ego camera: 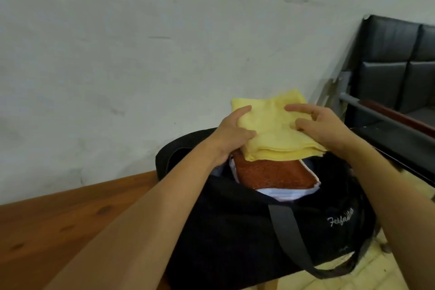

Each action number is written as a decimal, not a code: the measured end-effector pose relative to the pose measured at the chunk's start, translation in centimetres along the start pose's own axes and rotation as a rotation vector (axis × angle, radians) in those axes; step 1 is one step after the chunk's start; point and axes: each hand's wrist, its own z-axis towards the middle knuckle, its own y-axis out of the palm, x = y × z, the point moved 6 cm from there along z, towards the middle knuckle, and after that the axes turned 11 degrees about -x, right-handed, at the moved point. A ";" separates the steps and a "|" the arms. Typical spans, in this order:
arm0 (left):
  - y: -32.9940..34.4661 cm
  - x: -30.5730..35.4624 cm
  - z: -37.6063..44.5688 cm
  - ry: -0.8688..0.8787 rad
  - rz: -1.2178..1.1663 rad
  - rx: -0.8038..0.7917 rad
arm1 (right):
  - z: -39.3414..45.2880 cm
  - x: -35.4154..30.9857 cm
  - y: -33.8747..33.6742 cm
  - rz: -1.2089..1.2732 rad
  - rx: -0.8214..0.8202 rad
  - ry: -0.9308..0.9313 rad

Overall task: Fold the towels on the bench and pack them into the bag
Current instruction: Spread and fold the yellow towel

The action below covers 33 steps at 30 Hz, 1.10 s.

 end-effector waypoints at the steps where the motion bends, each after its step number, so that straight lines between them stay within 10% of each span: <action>1: 0.7 -1.0 0.8 -0.063 0.027 -0.024 | 0.2 1.3 0.1 -0.049 -0.029 0.025; 7: 2.6 -5.4 1.9 -0.382 0.384 -0.112 | 0.6 8.2 4.7 -0.311 -0.261 0.126; 17: 4.1 -3.7 2.0 -0.143 1.369 -0.022 | 1.5 4.9 6.5 -0.726 -0.126 0.055; 28: 2.9 -5.4 1.5 -0.330 1.216 -0.405 | 0.5 6.7 9.3 -0.680 -0.371 0.228; 33: -2.4 -0.3 -4.2 -0.011 1.029 -0.076 | -1.3 -1.7 9.8 -0.609 -0.131 -0.022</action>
